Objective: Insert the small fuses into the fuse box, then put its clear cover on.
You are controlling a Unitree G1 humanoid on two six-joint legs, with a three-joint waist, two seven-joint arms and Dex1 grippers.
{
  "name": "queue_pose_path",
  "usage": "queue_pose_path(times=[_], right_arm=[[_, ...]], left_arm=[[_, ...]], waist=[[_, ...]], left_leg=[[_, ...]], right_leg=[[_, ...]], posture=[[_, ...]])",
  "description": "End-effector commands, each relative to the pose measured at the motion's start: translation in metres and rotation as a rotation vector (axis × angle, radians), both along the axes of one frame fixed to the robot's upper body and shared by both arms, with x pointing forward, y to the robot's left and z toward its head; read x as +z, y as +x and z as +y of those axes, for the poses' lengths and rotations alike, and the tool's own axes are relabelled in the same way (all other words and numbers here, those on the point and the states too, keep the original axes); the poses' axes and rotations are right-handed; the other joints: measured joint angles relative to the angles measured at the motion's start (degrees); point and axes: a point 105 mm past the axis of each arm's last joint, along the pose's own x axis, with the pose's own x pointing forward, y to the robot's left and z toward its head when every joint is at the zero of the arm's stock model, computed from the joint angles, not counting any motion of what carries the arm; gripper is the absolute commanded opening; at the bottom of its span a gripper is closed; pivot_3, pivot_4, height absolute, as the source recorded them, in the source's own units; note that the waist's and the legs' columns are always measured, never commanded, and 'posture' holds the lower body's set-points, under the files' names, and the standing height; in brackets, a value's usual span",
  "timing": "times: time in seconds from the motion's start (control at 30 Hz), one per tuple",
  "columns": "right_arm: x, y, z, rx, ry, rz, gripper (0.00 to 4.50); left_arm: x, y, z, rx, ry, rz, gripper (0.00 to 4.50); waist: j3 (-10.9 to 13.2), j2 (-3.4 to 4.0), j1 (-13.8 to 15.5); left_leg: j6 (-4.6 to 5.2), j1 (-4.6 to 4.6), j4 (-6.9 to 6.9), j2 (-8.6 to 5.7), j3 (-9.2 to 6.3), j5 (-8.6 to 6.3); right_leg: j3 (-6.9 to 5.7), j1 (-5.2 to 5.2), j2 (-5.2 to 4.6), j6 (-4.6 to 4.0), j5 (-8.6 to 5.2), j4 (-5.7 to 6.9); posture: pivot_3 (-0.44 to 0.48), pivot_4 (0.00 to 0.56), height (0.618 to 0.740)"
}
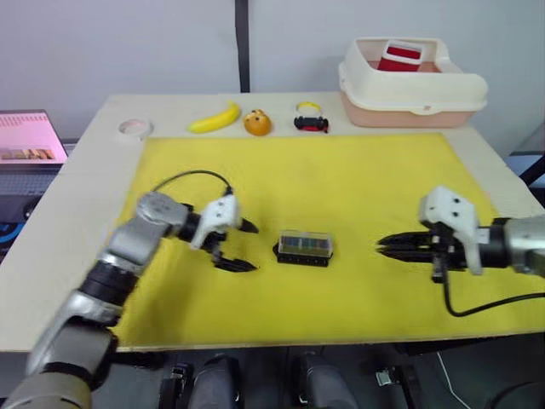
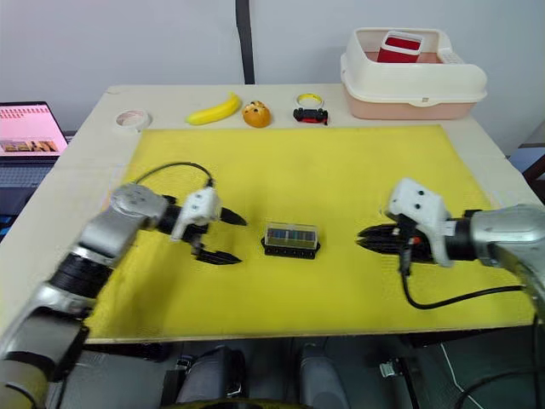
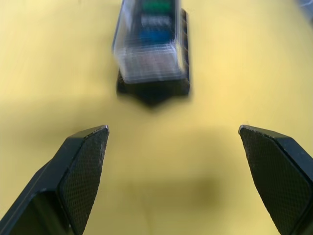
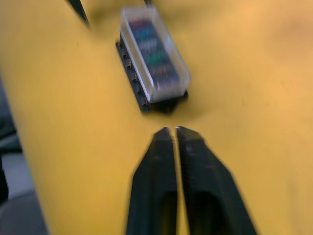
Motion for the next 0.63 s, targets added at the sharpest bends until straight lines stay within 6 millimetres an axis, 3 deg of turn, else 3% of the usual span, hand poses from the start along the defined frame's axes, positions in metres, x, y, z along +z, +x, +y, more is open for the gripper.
queue_pose_path(times=[0.03, 0.17, 0.2, 0.4, 0.63], right_arm=[[0.022, -0.004, -0.012, 0.026, -0.042, -0.067, 2.24], [0.032, -0.009, -0.028, 0.017, -0.087, -0.070, 4.31], [0.034, -0.011, -0.032, 0.012, -0.101, -0.066, 4.48], [0.042, -0.022, -0.048, -0.006, -0.124, -0.034, 4.48], [0.041, -0.022, -0.047, -0.008, -0.123, -0.041, 4.48]], left_arm=[[0.037, -0.003, 0.008, -0.013, -0.053, -0.032, 4.50], [0.052, -0.007, 0.023, -0.001, -0.041, -0.016, 4.50], [0.054, -0.009, 0.027, 0.002, -0.027, -0.011, 4.50], [0.057, -0.015, 0.040, 0.013, 0.027, -0.006, 4.50], [0.052, -0.017, 0.042, -0.007, 0.049, -0.008, 4.50]], waist=[[0.0, 0.00, 0.2], [0.0, -0.03, 0.3], [0.1, -0.05, 0.3], [0.1, -0.03, 0.2], [0.1, -0.03, 0.2]], left_leg=[[0.00, 0.00, 0.01, -0.01, 0.00, 0.00], [-0.01, 0.00, 0.06, -0.06, 0.03, 0.01], [-0.01, -0.01, 0.07, -0.07, 0.04, 0.01], [-0.02, 0.00, 0.08, -0.04, 0.02, 0.01], [-0.03, 0.00, 0.08, -0.04, 0.04, 0.01]], right_leg=[[0.00, 0.00, -0.01, 0.01, 0.00, 0.00], [0.00, 0.06, -0.06, 0.04, -0.02, 0.00], [0.01, 0.05, -0.06, 0.04, -0.02, 0.00], [0.00, 0.04, 0.00, 0.05, -0.02, 0.00], [0.01, 0.04, 0.00, 0.05, -0.02, 0.00]], posture=[[0.000, 0.150, 0.739], [0.000, 0.150, 0.739], [0.000, 0.150, 0.739], [0.000, 0.150, 0.739], [0.000, 0.150, 0.739]])
